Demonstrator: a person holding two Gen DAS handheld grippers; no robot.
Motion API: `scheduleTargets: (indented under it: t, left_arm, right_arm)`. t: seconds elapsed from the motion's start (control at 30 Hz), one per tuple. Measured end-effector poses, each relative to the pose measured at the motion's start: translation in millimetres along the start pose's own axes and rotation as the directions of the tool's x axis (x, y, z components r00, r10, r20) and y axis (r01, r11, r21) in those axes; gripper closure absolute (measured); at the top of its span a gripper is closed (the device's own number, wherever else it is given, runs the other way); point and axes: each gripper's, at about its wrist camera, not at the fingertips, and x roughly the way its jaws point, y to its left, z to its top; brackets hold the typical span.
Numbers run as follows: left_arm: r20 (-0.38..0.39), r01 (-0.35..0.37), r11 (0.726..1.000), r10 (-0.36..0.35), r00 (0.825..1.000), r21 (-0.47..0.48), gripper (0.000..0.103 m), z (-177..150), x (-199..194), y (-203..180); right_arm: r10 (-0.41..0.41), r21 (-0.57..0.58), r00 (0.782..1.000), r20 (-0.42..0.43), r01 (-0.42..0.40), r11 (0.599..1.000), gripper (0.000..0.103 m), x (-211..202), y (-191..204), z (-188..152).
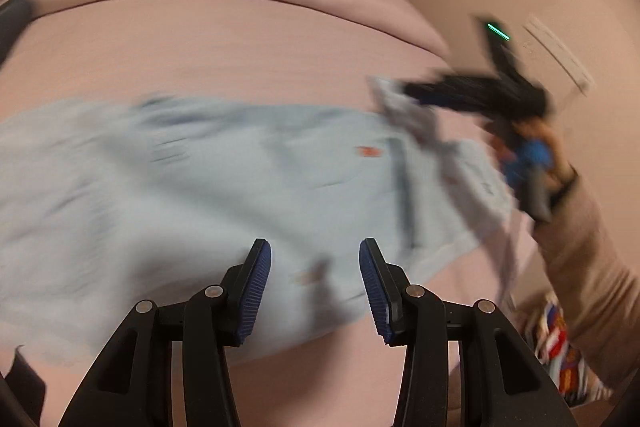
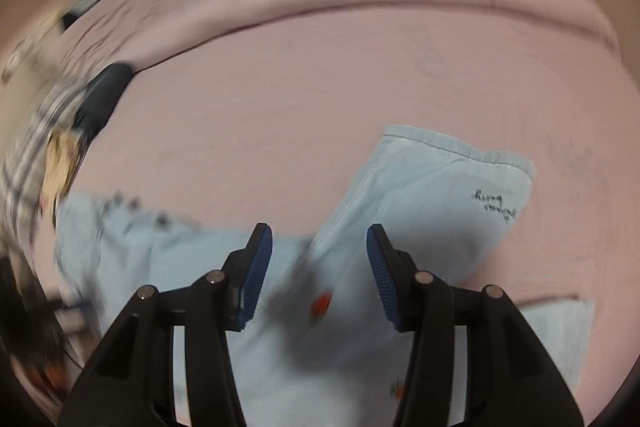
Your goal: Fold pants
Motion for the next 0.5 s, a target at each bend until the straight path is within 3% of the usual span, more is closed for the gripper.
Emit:
scheduleTargets:
  t: [0.1,0.23,0.27,0.3,0.4,0.47,0.5]
  left_arm:
    - [-0.051,0.061,0.995,-0.057,0.997,0.080,0.058,9.2,31.4,-35.9]
    - [-0.139,0.101,0.986,-0.083,0.987,0.133,0.058,7.1,62.6,-62.0]
    - [-0.160,0.095,0.986,-0.072,0.984,0.139,0.058,4.8,68.2,-65.5]
    - [-0.170,0.093,0.986,-0.068,0.983,0.141,0.058,0.7,62.8,-65.6]
    - [-0.165,0.079,0.986,-0.054,0.985,0.150,0.062,0.6,62.5,-65.7]
    - [-0.157,0.062,0.985,-0.036,0.987,0.162,0.082,3.0,62.3,-65.7]
    - [-0.154,0.055,0.984,-0.029,0.988,0.167,0.084,3.5,63.0,-66.7]
  right_arm:
    - [-0.085,0.018,0.995,-0.057,0.087,0.996,0.055,21.3,2.2,17.9]
    - [-0.197,0.002,0.966,-0.169,0.200,0.980,0.057,49.9,9.5,18.7]
    - [-0.209,-0.002,0.960,-0.184,0.212,0.977,0.071,52.7,7.9,17.0]
    - [-0.221,-0.011,0.957,-0.188,0.223,0.975,0.090,55.2,8.4,15.3]
    - [-0.171,0.033,0.975,-0.144,0.178,0.984,0.099,41.6,1.3,8.4]
    - [-0.134,0.079,0.987,-0.092,0.141,0.987,0.099,19.4,-13.1,-1.2]
    - [-0.108,0.100,0.993,-0.055,0.113,0.989,0.099,5.9,-17.6,-5.8]
